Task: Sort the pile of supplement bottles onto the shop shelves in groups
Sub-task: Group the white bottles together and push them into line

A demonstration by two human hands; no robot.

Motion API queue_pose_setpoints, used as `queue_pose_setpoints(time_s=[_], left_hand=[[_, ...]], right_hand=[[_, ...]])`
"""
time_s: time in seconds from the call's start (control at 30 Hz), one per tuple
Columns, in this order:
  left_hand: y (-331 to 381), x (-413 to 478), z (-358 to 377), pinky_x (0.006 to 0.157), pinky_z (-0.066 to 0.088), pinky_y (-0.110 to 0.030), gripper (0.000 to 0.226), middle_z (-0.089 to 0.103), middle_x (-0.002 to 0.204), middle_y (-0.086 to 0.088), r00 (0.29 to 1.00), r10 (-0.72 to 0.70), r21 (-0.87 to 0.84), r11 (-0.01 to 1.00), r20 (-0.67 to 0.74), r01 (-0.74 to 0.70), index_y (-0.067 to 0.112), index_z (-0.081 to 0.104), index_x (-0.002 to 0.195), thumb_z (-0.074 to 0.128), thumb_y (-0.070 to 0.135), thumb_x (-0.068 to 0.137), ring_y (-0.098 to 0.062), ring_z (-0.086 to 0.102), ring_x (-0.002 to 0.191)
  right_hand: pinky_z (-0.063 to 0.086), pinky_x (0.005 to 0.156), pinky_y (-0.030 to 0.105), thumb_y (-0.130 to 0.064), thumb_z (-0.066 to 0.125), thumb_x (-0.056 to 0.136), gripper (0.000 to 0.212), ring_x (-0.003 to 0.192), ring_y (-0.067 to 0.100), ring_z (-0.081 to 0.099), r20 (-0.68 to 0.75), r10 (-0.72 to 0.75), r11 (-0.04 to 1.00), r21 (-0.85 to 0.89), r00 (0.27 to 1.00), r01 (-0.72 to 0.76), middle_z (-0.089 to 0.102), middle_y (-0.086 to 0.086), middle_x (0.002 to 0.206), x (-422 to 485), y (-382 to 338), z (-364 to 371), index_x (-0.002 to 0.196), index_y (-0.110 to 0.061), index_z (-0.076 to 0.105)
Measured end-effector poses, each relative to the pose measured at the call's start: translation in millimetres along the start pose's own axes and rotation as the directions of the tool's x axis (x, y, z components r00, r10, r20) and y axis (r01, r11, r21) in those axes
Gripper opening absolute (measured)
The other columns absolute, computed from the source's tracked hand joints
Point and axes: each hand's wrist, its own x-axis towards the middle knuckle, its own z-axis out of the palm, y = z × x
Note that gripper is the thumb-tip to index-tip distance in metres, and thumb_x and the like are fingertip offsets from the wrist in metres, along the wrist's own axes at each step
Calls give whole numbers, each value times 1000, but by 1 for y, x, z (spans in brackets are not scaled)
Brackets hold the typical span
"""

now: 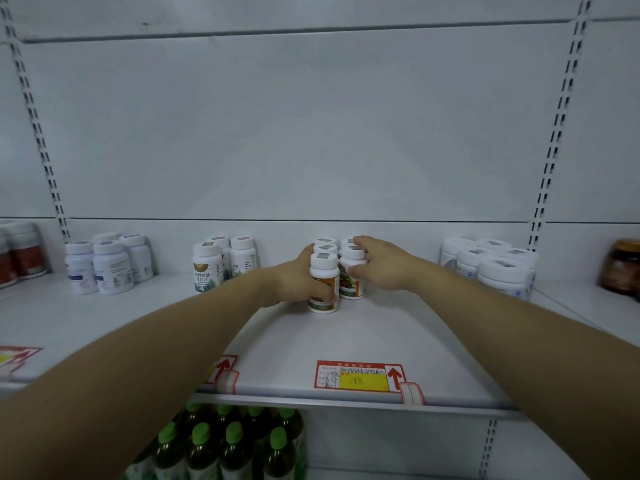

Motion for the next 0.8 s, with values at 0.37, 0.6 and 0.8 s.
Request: queue_pose_setpoints(time_s=[0.37, 0.6, 0.8], left_hand=[[10, -6, 3, 93, 36, -26, 110, 43, 131, 4, 996, -20, 207, 978, -86, 38, 21, -13, 150, 71, 12, 79, -18, 46, 117], [12, -5, 5, 82, 43, -25, 93, 54, 117, 3, 997, 16, 174, 985, -80, -2, 22, 8, 146, 71, 6, 78, -8, 56, 98], [11, -6, 5, 89, 40, -26, 97, 49, 123, 6, 996, -17, 140, 990, -91, 30, 26, 2, 149, 70, 14, 81, -14, 51, 109]], right_hand=[[34, 84, 25, -31, 49, 96, 54, 117, 22, 47, 38, 4, 985, -171, 999, 2, 46, 6, 139, 3, 6, -3, 145, -18, 31], [38, 90, 28, -41, 50, 94, 55, 117, 21, 49, 48, -9, 973, -231, 999, 20, 48, 4, 137, 7, 9, -4, 143, -20, 35], [39, 90, 29, -41, 50, 94, 52, 117, 22, 49, 43, -20, 961, -274, 999, 31, 48, 5, 135, 9, 10, -4, 140, -19, 39]])
